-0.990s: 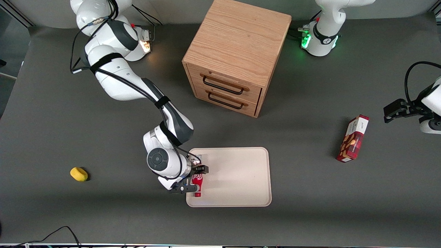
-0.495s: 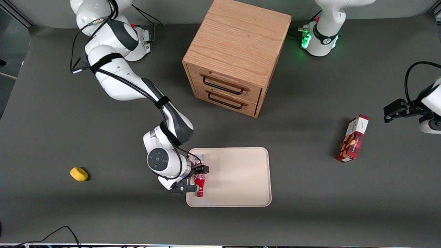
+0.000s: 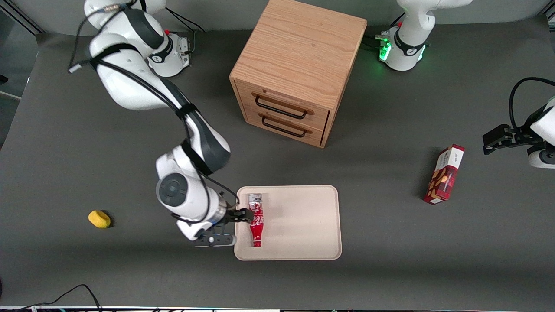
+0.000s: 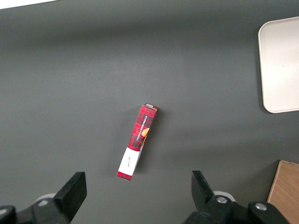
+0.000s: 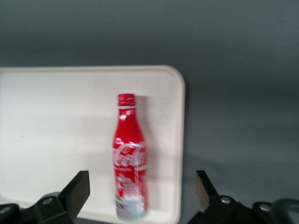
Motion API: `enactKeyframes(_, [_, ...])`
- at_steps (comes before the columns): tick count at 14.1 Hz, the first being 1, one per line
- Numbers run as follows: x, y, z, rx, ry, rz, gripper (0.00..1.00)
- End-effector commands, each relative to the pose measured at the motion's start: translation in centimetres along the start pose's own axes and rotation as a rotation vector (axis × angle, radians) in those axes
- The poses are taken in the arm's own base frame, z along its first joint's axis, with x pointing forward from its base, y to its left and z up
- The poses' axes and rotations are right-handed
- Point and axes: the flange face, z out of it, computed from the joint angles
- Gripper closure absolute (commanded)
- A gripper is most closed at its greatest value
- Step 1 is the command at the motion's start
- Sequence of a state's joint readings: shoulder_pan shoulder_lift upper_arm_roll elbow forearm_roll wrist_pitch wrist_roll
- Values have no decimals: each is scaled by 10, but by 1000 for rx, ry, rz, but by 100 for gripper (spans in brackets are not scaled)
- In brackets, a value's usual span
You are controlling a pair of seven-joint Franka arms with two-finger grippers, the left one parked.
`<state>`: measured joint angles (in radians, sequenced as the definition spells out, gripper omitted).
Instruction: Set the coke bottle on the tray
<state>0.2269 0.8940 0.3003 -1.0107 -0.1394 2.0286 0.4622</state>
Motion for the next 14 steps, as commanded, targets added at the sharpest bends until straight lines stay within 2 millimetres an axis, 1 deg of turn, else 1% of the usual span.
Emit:
enactKeyframes(1, [-35,76,-76,-78,-11,66,0])
enactKeyframes(2, [-44,94,-104,-97,4,70,0])
enactKeyframes(3, [-60,101,-123,-120,-1,70,0])
enactKeyframes(4, [-74,107,-139,-137,-24,88,0])
enactKeyframes(5, [-84,112,-153,-150,-42,95,0])
enactKeyframes(7, [-95,135,-174,-177,-58,126,0])
enactKeyframes(9, [-111,154,-195,-196,-42,152,0])
enactKeyframes(11, [-126,171,-223,-212,-36,183,0])
enactKeyframes(12, [-130,185,-236,-210,-46,184,0])
enactKeyframes(14, [-141,207,-266,-129,-75,116,0])
